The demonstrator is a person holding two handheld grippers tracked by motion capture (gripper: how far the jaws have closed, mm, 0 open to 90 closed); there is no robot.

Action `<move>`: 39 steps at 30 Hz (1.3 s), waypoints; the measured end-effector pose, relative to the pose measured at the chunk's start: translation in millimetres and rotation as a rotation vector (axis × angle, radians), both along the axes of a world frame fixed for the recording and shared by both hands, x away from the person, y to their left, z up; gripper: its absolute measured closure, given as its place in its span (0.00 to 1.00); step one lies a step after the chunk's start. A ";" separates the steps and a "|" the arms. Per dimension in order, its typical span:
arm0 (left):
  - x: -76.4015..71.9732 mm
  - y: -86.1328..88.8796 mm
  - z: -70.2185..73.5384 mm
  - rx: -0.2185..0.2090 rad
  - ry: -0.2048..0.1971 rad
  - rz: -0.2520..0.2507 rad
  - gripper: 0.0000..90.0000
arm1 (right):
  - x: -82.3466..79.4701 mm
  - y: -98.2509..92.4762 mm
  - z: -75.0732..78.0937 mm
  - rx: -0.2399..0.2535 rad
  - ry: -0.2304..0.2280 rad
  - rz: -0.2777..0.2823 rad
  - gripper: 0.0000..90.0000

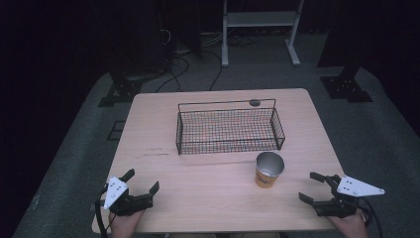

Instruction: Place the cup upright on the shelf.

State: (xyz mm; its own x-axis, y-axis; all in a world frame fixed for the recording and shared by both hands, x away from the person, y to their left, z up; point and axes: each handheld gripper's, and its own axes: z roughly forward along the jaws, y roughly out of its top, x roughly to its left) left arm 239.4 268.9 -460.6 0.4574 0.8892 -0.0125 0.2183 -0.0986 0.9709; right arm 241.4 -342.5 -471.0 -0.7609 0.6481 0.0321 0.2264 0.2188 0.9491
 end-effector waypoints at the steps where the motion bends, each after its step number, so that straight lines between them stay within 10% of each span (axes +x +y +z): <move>1: 0.0 -0.5 0.1 0.000 -0.001 0.001 0.00 | 0.3 0.6 0.2 0.002 0.001 0.004 0.16; 39: -4.0 0.0 2.1 -0.005 -0.020 -0.008 0.00 | 23.4 48.1 26.5 0.012 0.009 0.103 0.15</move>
